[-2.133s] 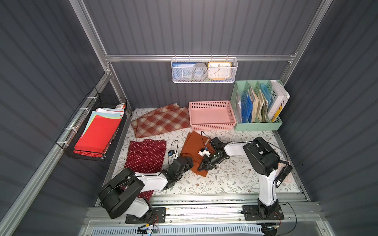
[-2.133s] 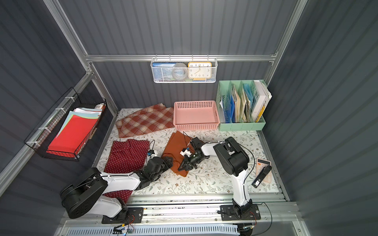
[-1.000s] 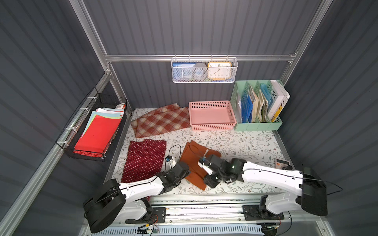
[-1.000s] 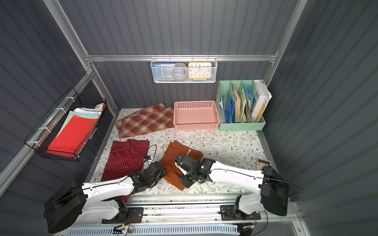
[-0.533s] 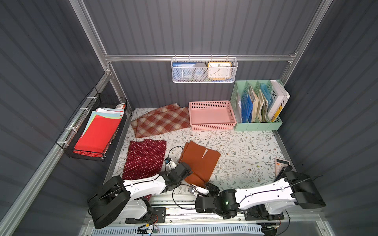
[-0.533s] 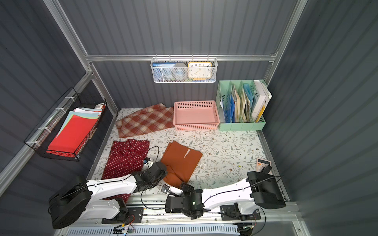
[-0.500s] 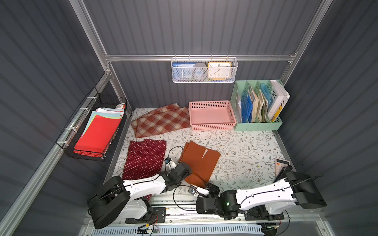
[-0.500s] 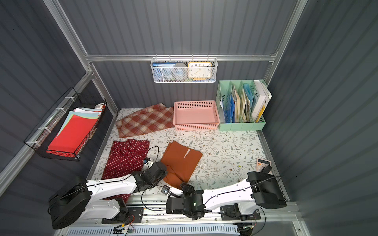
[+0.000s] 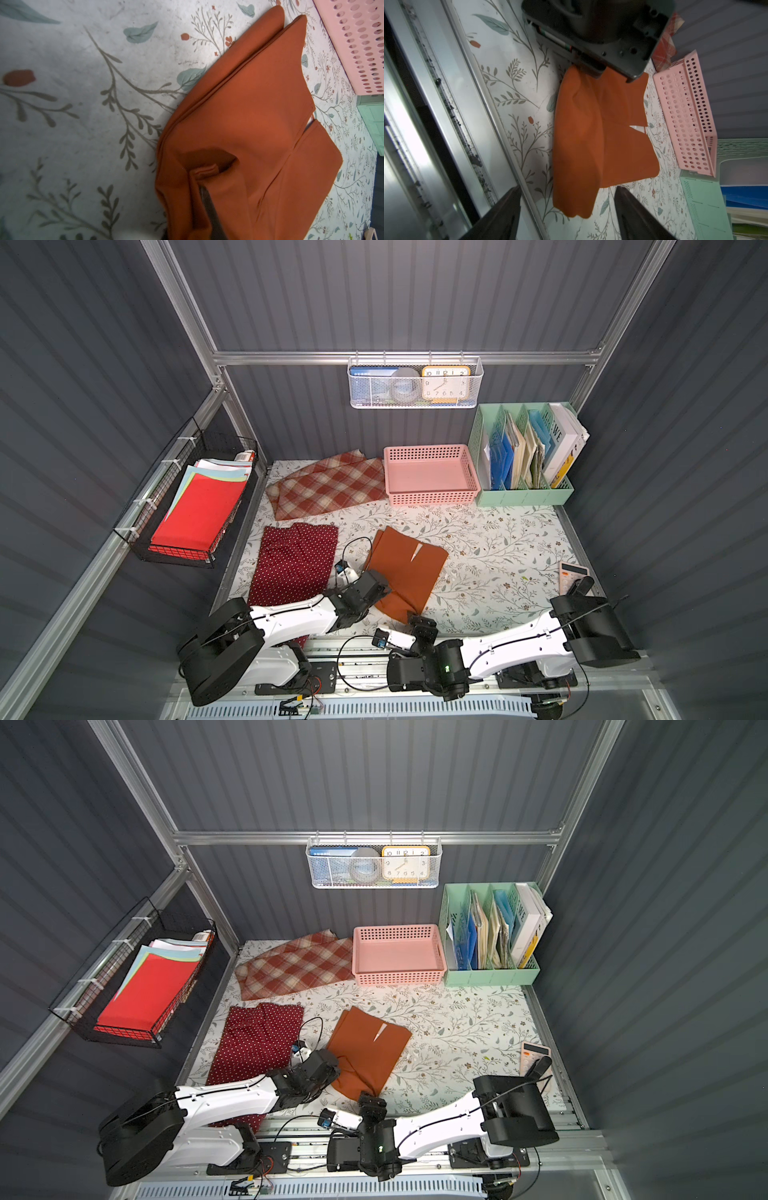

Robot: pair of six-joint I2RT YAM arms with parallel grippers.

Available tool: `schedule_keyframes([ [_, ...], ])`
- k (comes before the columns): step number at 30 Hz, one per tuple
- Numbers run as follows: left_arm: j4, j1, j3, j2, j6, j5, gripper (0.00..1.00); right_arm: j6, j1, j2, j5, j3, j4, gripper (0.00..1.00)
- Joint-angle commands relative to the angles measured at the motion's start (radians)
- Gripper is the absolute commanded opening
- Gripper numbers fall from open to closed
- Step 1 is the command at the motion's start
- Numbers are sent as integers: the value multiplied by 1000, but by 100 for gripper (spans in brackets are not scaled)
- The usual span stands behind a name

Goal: Roll up the skirts
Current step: Roll the skirt at the center of the board.

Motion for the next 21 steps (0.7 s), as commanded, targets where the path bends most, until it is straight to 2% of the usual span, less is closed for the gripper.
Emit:
schedule_keyframes([
  [1, -16, -1, 9, 17, 24, 34, 0, -67, -4, 52, 38, 22, 42, 76],
  [16, 20, -1, -19, 0, 24, 77, 0, -185, -163, 201, -20, 41, 162, 74],
  [18, 25, -1, -23, -1, 22, 82, 0, -180, -174, 214, -40, 48, 153, 69],
  [21, 20, -1, -24, -11, 23, 83, 0, -168, -176, 229, -38, 50, 130, 51],
])
